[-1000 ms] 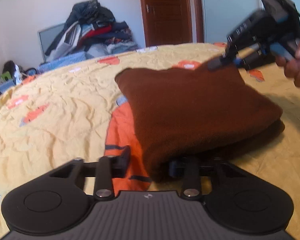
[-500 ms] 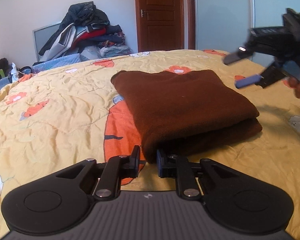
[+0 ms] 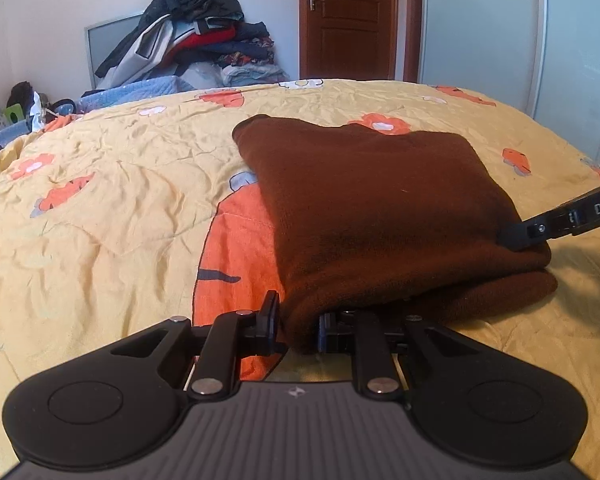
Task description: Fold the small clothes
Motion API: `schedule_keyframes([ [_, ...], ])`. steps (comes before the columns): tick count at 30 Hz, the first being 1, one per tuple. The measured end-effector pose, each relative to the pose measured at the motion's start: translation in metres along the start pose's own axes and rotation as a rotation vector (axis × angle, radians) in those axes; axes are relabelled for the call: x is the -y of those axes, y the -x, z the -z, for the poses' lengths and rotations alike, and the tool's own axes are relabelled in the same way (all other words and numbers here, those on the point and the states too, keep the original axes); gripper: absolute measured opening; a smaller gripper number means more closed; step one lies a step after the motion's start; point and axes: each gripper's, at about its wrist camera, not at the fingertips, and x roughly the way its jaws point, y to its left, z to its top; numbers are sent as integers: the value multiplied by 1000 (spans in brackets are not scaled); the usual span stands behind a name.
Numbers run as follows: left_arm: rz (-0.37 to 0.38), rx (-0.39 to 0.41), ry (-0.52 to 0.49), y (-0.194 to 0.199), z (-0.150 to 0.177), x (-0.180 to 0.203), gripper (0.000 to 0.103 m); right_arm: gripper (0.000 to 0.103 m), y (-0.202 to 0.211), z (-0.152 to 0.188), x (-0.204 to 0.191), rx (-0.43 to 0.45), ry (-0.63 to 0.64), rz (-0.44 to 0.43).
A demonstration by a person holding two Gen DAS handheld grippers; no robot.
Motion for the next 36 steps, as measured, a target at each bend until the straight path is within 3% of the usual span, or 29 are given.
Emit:
schedule_keyframes([
  [1, -1, -1, 3, 0, 0, 0, 17, 29, 2, -2, 0, -6, -10, -6],
  [2, -2, -2, 8, 0, 0, 0, 17, 50, 6, -6, 0, -15, -28, 1],
  [3, -2, -3, 10, 0, 0, 0, 17, 62, 12, -11, -1, -2, -44, 18],
  [7, -7, 1, 2, 1, 0, 2, 17, 66, 40, -38, -6, 172, -55, 51],
  [9, -8, 1, 3, 0, 0, 2, 17, 70, 35, -55, -13, 192, -34, 40],
  [12, -7, 2, 3, 1, 0, 3, 17, 70, 9, -74, -27, 153, 32, 31],
  [15, -5, 9, 3, 1, 2, 4, 17, 74, -36, -80, -24, 29, 86, 48],
  [16, -3, 13, 2, 1, 3, 4, 17, 79, -55, -76, -15, -17, 105, 114],
  [17, -3, 17, -1, 1, 3, 4, 17, 93, -62, -73, -5, 16, 111, 131],
  [19, -3, 21, -15, 3, 5, 4, 17, 89, -61, -82, 10, 15, 8, 87],
  [21, 16, 2, -2, 9, 3, 1, 17, 78, -54, -95, 7, -8, -49, 102],
  [23, 66, 9, 29, 25, 0, -5, 18, 78, -38, -103, -6, 45, -12, 101],
  [26, 127, 111, 12, 55, -8, -7, 18, 88, -24, -115, -20, 130, -3, 23],
  [29, 167, 188, -45, 58, -22, 3, 18, 93, -39, -140, -31, 146, -14, -52],
  [33, 157, 122, -73, 16, -32, 19, 18, 91, -112, -173, -41, -6, -69, -125],
  [35, 172, 48, -49, -6, -27, 17, 17, 92, -154, -168, -41, -106, -75, -97],
  [36, 186, 31, -24, -15, -20, 15, 17, 98, -165, -161, -40, -102, -41, -92],
])
